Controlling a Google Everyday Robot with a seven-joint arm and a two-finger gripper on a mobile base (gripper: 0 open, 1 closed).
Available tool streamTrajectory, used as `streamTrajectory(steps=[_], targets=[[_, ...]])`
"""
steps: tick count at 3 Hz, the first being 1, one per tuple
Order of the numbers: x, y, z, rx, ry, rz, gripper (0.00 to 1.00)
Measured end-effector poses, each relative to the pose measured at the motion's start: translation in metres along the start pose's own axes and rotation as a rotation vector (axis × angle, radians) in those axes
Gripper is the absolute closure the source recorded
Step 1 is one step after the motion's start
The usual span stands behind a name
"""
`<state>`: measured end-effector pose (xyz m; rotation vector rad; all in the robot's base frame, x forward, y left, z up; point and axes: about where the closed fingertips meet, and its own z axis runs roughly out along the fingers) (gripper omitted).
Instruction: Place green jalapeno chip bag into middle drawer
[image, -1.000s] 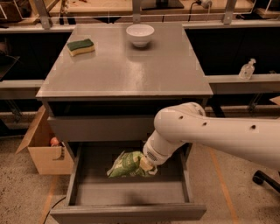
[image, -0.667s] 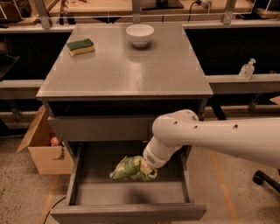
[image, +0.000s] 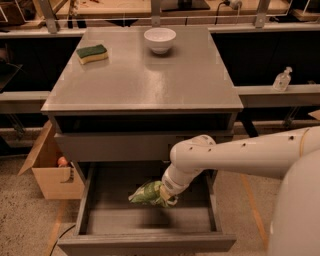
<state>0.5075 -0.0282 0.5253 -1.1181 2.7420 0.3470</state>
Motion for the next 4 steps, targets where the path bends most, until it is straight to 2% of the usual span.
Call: streamTrajectory(steps=[1,2,4], targets=[[-0.0002,-0.0007,0.0037,0.001,0.001,0.011,0.85],[0.0002,0.0001,0.0047,-0.001,0.003,0.01,0.54],[0.0008,0.0011,0.0059,-0.003,0.006,0.009,0.08]])
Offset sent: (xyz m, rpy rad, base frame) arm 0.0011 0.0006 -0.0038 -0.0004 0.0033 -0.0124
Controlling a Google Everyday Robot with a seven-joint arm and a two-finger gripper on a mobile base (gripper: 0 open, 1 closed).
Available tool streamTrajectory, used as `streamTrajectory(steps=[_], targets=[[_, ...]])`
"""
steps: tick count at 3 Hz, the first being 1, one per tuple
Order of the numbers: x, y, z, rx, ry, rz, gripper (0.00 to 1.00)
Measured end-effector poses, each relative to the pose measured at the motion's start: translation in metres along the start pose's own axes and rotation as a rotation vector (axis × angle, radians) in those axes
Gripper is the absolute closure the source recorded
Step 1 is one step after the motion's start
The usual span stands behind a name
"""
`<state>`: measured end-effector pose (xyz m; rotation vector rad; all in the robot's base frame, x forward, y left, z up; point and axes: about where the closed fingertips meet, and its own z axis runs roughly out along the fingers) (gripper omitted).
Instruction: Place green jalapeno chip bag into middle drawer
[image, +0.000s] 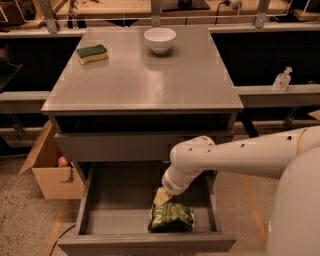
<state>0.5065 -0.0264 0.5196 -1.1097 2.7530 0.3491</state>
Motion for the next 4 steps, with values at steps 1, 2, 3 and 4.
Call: streamTrajectory(steps=[1,2,3,4], targets=[[0.0,0.0,0.001,-0.001,0.001,-0.001,0.0],[0.009,-0.001,-0.005,-0.005,-0.004,0.011,0.0],[0.039,-0.012,-0.019,-0.006,-0.013,0.077,0.0],[0.08,-0.031,-0.035,-0.018,-0.051,0.165,0.0]])
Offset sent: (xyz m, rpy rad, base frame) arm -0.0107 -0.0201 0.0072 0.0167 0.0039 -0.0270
